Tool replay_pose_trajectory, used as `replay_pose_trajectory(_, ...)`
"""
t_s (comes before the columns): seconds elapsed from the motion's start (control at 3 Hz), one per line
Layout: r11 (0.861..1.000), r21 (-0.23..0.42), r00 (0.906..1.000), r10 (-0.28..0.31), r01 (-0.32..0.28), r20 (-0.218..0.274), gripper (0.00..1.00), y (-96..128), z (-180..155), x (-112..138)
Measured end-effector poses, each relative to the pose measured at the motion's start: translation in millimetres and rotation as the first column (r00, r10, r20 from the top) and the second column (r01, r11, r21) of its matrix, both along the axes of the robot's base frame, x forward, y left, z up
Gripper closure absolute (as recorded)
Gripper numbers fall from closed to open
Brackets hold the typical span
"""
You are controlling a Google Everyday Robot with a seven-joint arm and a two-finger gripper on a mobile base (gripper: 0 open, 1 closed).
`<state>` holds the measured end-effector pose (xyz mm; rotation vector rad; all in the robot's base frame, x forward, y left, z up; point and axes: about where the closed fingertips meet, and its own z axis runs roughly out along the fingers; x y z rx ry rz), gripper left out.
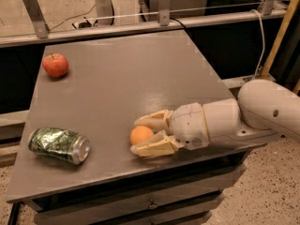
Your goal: Pick orange
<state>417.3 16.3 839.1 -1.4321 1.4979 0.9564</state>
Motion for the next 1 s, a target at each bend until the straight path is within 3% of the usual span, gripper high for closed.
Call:
replay_pose_trajectory(0.33, 0.999, 0.041, 0.9984, 0.01, -0.013, 0.055, 0.92, 2, 23, 7)
replay_pose_trajectory(0.67, 0.995, 0.1, 0.9841, 0.014, -0.032, 0.177, 1.0, -1, 79, 18)
replay_pose_trajectory(1.0, 0.995, 0.099, 0.984, 0.014, -0.032, 0.178, 1.0, 0, 79, 18)
